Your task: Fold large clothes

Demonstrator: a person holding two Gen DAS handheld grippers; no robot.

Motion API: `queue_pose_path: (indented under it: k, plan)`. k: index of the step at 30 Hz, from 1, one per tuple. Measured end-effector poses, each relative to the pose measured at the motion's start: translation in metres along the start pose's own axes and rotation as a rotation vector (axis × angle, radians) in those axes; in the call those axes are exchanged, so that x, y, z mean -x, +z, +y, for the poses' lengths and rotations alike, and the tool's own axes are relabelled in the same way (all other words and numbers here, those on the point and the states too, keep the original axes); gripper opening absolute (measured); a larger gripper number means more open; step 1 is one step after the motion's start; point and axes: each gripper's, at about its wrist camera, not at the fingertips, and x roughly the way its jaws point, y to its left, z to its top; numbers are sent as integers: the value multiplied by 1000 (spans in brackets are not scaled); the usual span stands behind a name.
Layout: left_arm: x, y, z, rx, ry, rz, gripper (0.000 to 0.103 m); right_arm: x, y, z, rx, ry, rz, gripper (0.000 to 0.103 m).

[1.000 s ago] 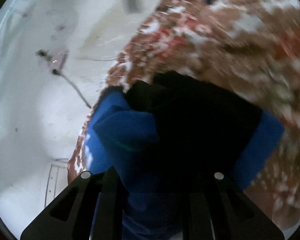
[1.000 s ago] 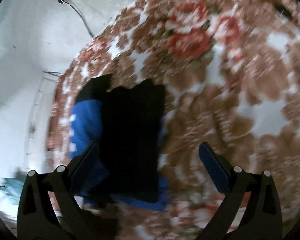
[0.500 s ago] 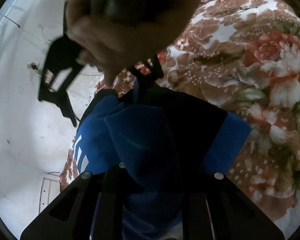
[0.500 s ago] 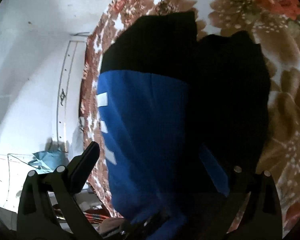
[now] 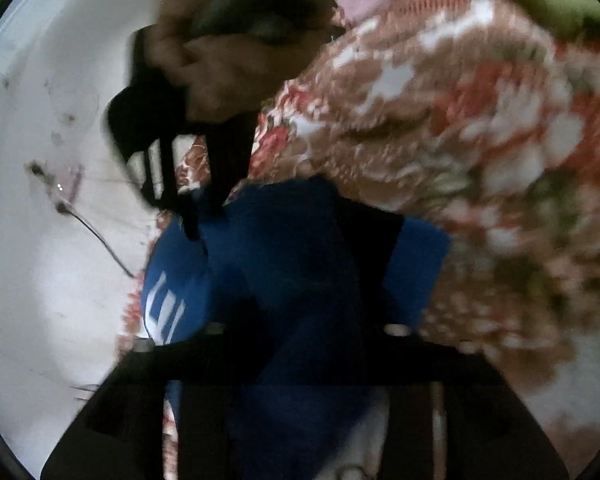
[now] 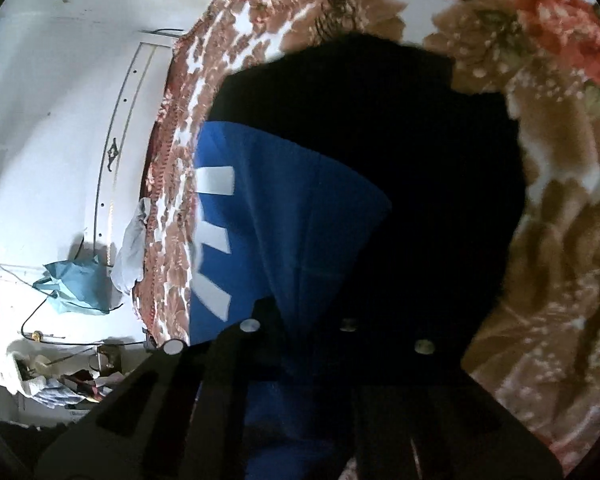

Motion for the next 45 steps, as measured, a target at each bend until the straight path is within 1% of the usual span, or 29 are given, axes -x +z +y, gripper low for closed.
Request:
queue_pose_path:
  k: [1,3,6,7,9,10,11,13,15,16,17,20,22,23,25,26,27,28,29,31,32,33,34,35,36,38,41,43,45]
  plan:
    - [18,-2,10,15,-31,-30,63,9,2,3,15,-10,-1,8]
    - [41,-4,30,49,-37,-58,64,20,3,12,41,-25,5,8]
    - [63,1,78,195,-28,-87,66,36,2,19,87,-86,24,8]
    - [61,2,90,231,-22,-85,71,37,0,16,94,-102,26,8]
    - [38,0,110,312,-16,-54,71,36,-2,10,105,-132,28,8]
    - [13,-5,114,360,-51,-17,69,31,-4,5,116,-157,31,8]
    - [-7,-12,111,381,-68,15,65,27,-7,-3,122,-180,34,8]
    - [-44,-24,92,349,-133,82,60,16,-14,-24,105,-211,48,8]
    - [-64,-37,71,294,-167,75,60,7,-19,-41,118,-257,68,8]
    - [-72,-45,59,247,-149,72,60,0,-24,-53,121,-275,74,8]
    - [-76,-51,53,234,-143,68,60,-4,-25,-59,117,-271,77,8]
    - [-77,-56,61,316,-195,62,60,-8,-31,-71,119,-244,56,8]
    - [-77,-56,61,331,-198,67,60,-1,-36,-74,106,-231,22,8]
    - [-77,-57,60,350,-193,65,61,2,-40,-74,115,-243,13,8]
    - [-80,-59,62,415,-186,67,62,10,-52,-76,157,-312,6,11]
    - [-81,-58,59,439,-174,70,68,14,-57,-77,156,-332,4,11]
    - [-81,-54,55,451,-155,80,70,17,-60,-78,149,-352,3,17]
    - [-81,-51,54,449,-144,92,74,21,-63,-75,150,-398,1,25]
    - [-80,-43,54,444,-136,116,77,28,-65,-67,154,-446,-11,29]
    - [-71,-32,72,475,-163,144,82,42,-65,-48,156,-504,-54,49]
    - [-65,-30,83,499,-186,142,84,50,-63,-35,168,-533,-84,56]
    - [-57,-27,96,518,-196,128,87,55,-60,-21,185,-563,-118,73]
    - [-45,-24,116,541,-187,90,94,61,-55,-3,210,-588,-165,82]
    - [-39,-22,129,557,-178,65,98,63,-49,10,229,-603,-207,84]
    - [-36,-22,149,584,-165,44,98,64,-39,24,241,-625,-259,90]
    - [-49,-28,183,656,-137,61,98,56,-19,36,229,-679,-318,93]
    - [-100,-54,228,775,-98,149,97,23,24,34,179,-801,-304,93]
    - [-127,-70,248,854,-121,183,97,8,41,24,176,-925,-311,93]
    - [-159,-87,262,939,-162,234,97,-6,50,11,162,-987,-304,93]
